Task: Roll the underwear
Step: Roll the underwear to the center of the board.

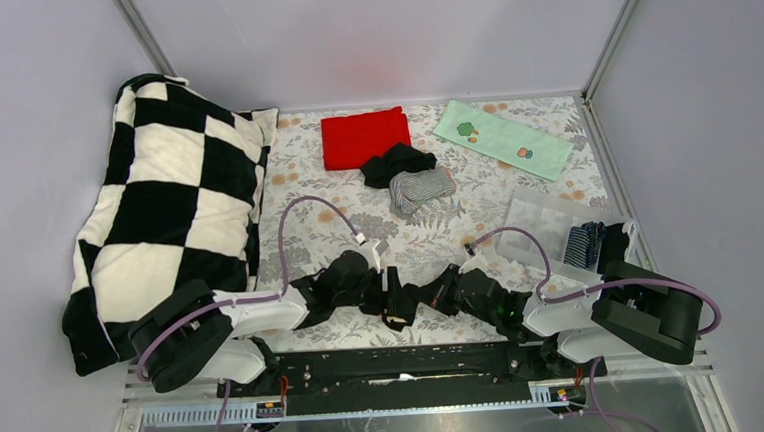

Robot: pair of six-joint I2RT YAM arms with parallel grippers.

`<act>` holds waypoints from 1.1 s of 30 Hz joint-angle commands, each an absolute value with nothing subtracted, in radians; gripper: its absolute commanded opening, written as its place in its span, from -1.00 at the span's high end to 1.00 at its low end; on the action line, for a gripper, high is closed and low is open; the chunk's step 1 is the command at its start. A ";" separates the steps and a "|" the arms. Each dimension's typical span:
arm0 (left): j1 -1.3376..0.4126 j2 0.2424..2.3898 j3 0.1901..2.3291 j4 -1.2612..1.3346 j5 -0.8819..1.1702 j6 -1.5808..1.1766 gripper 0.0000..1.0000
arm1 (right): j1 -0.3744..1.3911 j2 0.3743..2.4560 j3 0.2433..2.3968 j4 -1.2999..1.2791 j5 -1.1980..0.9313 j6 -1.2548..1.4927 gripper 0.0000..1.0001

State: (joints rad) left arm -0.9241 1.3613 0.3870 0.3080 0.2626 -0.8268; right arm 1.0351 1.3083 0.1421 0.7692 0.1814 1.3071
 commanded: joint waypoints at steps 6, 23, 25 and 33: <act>-1.001 1.374 0.445 0.027 0.131 -0.826 -0.48 | 1.049 1.316 0.114 0.657 0.205 1.282 1.00; -1.092 1.337 0.479 -0.127 0.036 -0.873 -0.53 | 1.049 1.307 0.104 0.660 0.204 1.284 1.00; -1.101 1.334 0.486 -0.150 0.021 -0.878 -0.54 | 1.049 1.302 0.103 0.655 0.205 1.282 1.00; -1.105 1.311 0.495 -0.202 -0.028 -0.889 -0.81 | 1.049 1.299 0.107 0.650 0.208 1.281 1.00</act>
